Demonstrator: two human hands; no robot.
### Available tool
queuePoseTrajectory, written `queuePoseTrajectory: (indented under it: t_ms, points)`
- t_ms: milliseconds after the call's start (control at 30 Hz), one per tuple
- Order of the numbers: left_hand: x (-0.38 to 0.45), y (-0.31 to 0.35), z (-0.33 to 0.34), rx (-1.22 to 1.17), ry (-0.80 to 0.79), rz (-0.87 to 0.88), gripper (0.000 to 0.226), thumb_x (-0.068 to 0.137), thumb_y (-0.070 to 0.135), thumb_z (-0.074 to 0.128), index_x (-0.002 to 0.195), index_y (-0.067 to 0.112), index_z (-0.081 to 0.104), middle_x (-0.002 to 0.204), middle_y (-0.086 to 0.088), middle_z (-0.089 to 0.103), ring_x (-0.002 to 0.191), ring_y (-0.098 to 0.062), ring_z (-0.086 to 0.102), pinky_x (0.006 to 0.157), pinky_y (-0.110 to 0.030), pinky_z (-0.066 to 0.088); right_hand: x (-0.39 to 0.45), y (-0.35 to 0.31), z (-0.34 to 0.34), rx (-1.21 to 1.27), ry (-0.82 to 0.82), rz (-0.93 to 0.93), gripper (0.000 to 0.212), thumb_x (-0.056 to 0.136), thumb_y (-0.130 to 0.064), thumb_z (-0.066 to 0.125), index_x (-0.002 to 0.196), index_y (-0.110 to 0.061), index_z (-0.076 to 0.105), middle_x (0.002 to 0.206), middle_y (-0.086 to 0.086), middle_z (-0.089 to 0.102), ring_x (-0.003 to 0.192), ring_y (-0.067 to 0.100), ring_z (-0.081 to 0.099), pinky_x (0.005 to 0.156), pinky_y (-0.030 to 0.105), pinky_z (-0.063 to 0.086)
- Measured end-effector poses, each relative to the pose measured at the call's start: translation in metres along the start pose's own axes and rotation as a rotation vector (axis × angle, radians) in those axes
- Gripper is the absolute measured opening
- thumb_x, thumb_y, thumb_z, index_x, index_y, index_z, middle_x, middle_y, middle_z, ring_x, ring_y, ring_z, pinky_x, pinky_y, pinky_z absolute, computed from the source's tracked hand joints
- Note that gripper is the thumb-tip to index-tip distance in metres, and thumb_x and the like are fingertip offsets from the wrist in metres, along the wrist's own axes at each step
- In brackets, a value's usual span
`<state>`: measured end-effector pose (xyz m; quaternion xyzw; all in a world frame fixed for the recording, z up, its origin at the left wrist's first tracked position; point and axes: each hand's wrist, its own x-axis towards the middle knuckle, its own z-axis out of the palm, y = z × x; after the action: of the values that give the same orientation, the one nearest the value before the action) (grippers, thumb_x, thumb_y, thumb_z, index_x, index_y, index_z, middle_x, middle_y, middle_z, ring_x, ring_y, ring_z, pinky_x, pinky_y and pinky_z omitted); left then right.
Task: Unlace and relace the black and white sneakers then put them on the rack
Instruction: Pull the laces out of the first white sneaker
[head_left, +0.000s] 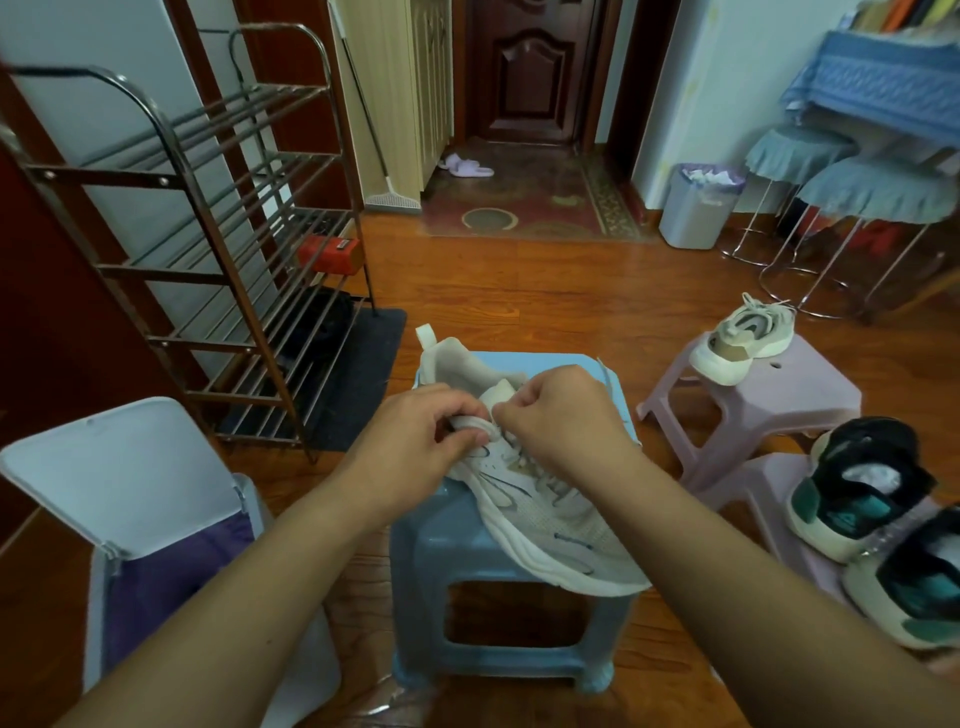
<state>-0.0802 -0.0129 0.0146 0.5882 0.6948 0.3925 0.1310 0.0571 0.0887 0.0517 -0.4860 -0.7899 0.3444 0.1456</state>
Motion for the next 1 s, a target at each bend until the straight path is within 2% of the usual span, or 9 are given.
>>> queuePoseTrajectory:
  t_ms: [167,300,367,500,667,733,867,933,1000]
  points:
    - [0.004,0.001,-0.001,0.044,-0.044,-0.014,0.026,0.093,0.021,0.073,0.117,0.028,0.075,0.089,0.014,0.064,0.088,0.002,0.058,0.075,-0.012,0.042,-0.017,-0.001,-0.013,0.352,-0.202,-0.051,0.011,0.085,-0.016,0.070,0.077,-0.010,0.072,0.060,0.000,0.054,0.051,0.014,0.046,0.050,0.029,0.039]
    - [0.005,0.002,-0.007,0.019,-0.134,-0.052,0.036,0.095,0.020,0.071,0.129,0.028,0.069,0.088,0.014,0.058,0.082,0.005,0.055,0.075,-0.011,0.038,-0.037,0.010,-0.021,-0.120,-0.545,-0.363,0.015,0.088,-0.021,0.069,0.074,-0.022,0.071,0.061,-0.011,0.054,0.054,0.001,0.046,0.057,0.015,0.038]
    - [0.004,0.003,-0.009,0.007,-0.168,-0.063,0.041,0.094,0.016,0.071,0.133,0.030,0.066,0.089,0.016,0.055,0.082,0.008,0.052,0.075,-0.008,0.037,-0.035,0.013,-0.020,-0.148,-0.506,-0.267,0.027,0.091,-0.037,0.069,0.072,-0.019,0.067,0.059,-0.008,0.053,0.053,0.003,0.046,0.057,0.020,0.039]
    - [0.002,0.001,-0.009,0.051,-0.156,-0.011,0.045,0.093,0.010,0.071,0.132,0.033,0.065,0.086,0.017,0.052,0.082,0.007,0.052,0.075,-0.008,0.037,-0.021,0.004,-0.014,0.184,-0.229,0.047,0.059,0.090,-0.058,0.062,0.083,0.000,0.069,0.066,0.005,0.051,0.058,0.018,0.048,0.057,0.030,0.039]
    - [0.002,0.001,-0.009,0.021,-0.145,-0.001,0.044,0.092,0.008,0.072,0.128,0.032,0.069,0.083,0.012,0.052,0.079,0.002,0.052,0.074,-0.009,0.038,-0.004,0.000,-0.002,0.082,-0.110,-0.067,0.034,0.094,-0.033,0.066,0.069,-0.011,0.064,0.058,0.000,0.054,0.051,0.016,0.048,0.052,0.029,0.040]
    - [0.002,-0.001,-0.010,0.043,-0.144,0.000,0.040,0.092,0.011,0.072,0.124,0.035,0.071,0.084,0.007,0.052,0.078,-0.002,0.052,0.072,-0.011,0.037,-0.018,-0.002,-0.013,0.099,-0.225,-0.314,0.028,0.095,-0.026,0.065,0.068,-0.020,0.065,0.060,-0.010,0.058,0.053,0.005,0.051,0.054,0.026,0.042]
    - [0.001,0.000,-0.012,-0.033,-0.150,-0.078,0.040,0.094,0.010,0.070,0.130,0.029,0.068,0.082,0.008,0.047,0.074,0.003,0.050,0.073,-0.009,0.037,-0.068,0.005,-0.020,-0.392,-0.905,-0.775,0.016,0.095,-0.032,0.066,0.082,-0.024,0.072,0.071,-0.016,0.064,0.070,0.003,0.060,0.070,0.019,0.049]
    - [0.001,0.001,-0.012,-0.042,-0.155,-0.087,0.040,0.095,0.011,0.069,0.131,0.029,0.068,0.082,0.008,0.046,0.073,0.004,0.049,0.073,-0.008,0.038,-0.064,0.015,-0.019,-0.513,-0.889,-0.735,0.023,0.094,-0.040,0.064,0.078,-0.024,0.070,0.068,-0.013,0.063,0.064,0.005,0.058,0.069,0.031,0.052]
    - [0.002,0.001,-0.012,-0.038,-0.159,-0.077,0.040,0.095,0.012,0.069,0.131,0.029,0.068,0.082,0.008,0.046,0.073,0.003,0.049,0.072,-0.009,0.038,-0.046,0.016,-0.024,-0.286,-0.672,-0.474,0.036,0.093,-0.052,0.063,0.072,-0.022,0.068,0.061,-0.012,0.059,0.057,0.004,0.053,0.061,0.029,0.047]
